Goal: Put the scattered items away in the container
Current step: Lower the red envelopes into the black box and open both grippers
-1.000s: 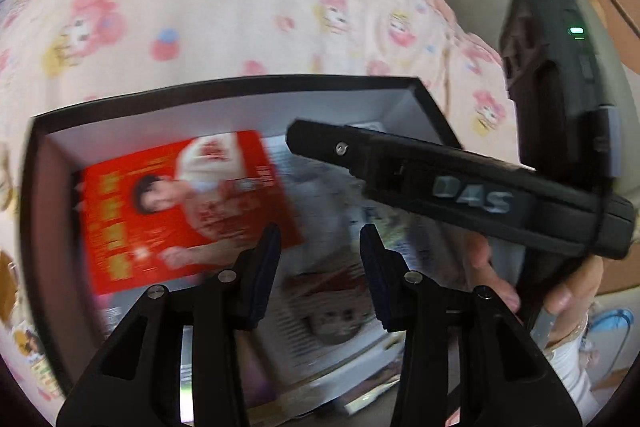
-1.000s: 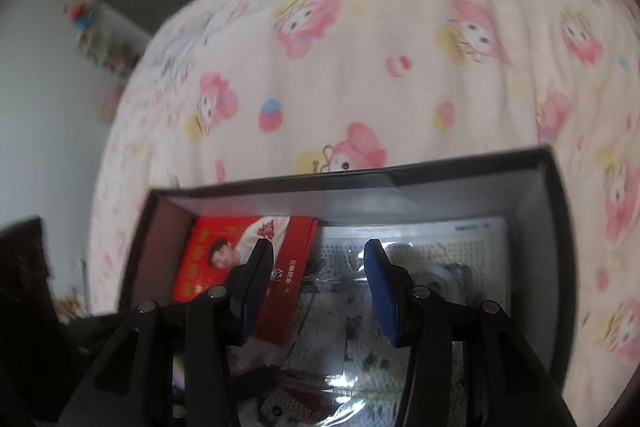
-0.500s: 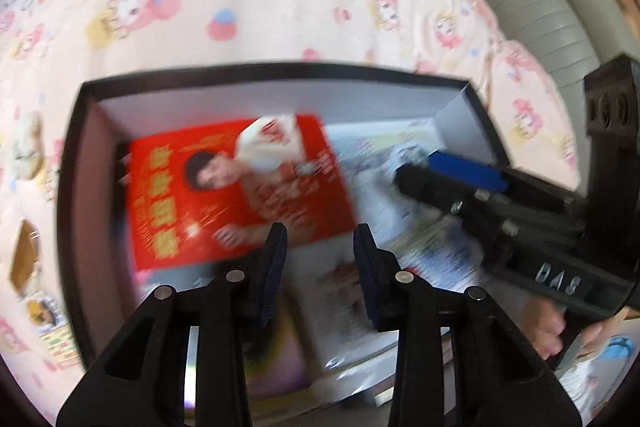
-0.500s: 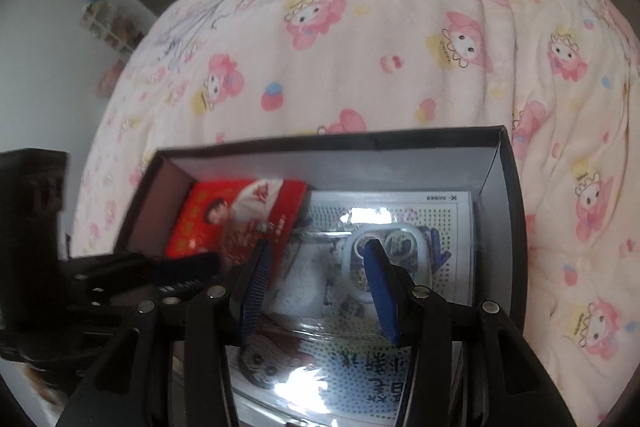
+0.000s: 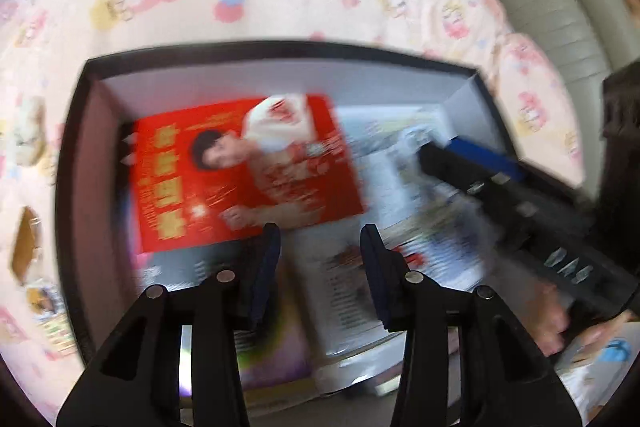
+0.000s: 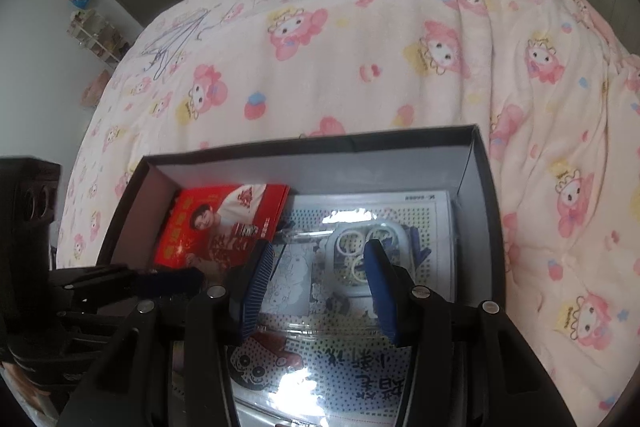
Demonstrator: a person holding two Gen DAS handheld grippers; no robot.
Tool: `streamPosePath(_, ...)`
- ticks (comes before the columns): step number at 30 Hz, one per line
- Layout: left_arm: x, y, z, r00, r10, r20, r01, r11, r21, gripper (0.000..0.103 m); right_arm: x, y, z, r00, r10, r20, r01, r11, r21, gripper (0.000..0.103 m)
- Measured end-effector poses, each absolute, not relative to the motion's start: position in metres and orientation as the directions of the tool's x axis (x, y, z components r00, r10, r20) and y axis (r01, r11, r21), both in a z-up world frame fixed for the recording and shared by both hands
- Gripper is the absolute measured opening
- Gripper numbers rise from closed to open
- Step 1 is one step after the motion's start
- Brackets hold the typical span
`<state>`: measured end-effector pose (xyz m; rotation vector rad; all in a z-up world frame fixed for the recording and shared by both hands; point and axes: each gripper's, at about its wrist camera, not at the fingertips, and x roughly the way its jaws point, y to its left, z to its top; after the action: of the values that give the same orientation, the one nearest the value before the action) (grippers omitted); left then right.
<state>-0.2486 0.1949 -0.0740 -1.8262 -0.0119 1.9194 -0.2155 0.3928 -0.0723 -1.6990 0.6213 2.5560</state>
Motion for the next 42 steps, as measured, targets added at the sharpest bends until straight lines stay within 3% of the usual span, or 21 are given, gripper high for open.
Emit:
streamPosePath(10,-0.260,0.201,-0.086,0.117,0.525,-0.843,-0.264,-0.802,-0.536,0.040,-0.213,0.392,-0.074,-0.422,-0.202,-0.884,-0.244,-0.914,0.325,0.044)
streamPosePath(19,-0.248,0.184,-0.074,0.125,0.563,-0.817,-0.277,-0.771,-0.573,0.040,-0.210,0.394,-0.074,-0.434,-0.220,-0.874,-0.237,-0.908,0.346,0.044)
streamPosePath(24,-0.244,0.213,-0.079,0.107,0.470,-0.876,-0.349,-0.807,-0.476,0.033,-0.212,0.393,-0.076,-0.422,-0.230,-0.877,-0.233,-0.907,0.351,0.044)
streamPosePath(30,-0.258,0.216,-0.082,0.071,0.420,-0.905,-0.328,-0.847,-0.419,0.029,-0.210,0.399,-0.079,-0.426,-0.238,-0.873,-0.251,-0.896,0.367,0.044)
streamPosePath(36,-0.242,0.190,-0.074,0.057,0.512,-0.857,-0.291,-0.813,-0.505,0.029,-0.212,0.396,-0.082,-0.412,-0.243,-0.878,-0.242,-0.900,0.362,0.044)
streamPosePath(42,-0.202,0.154,-0.020,-0.184,0.472,-0.862,-0.372,-0.846,-0.383,0.038,-0.195,0.380,-0.051,-0.496,-0.170,-0.851,-0.194,-0.934,0.299,0.044)
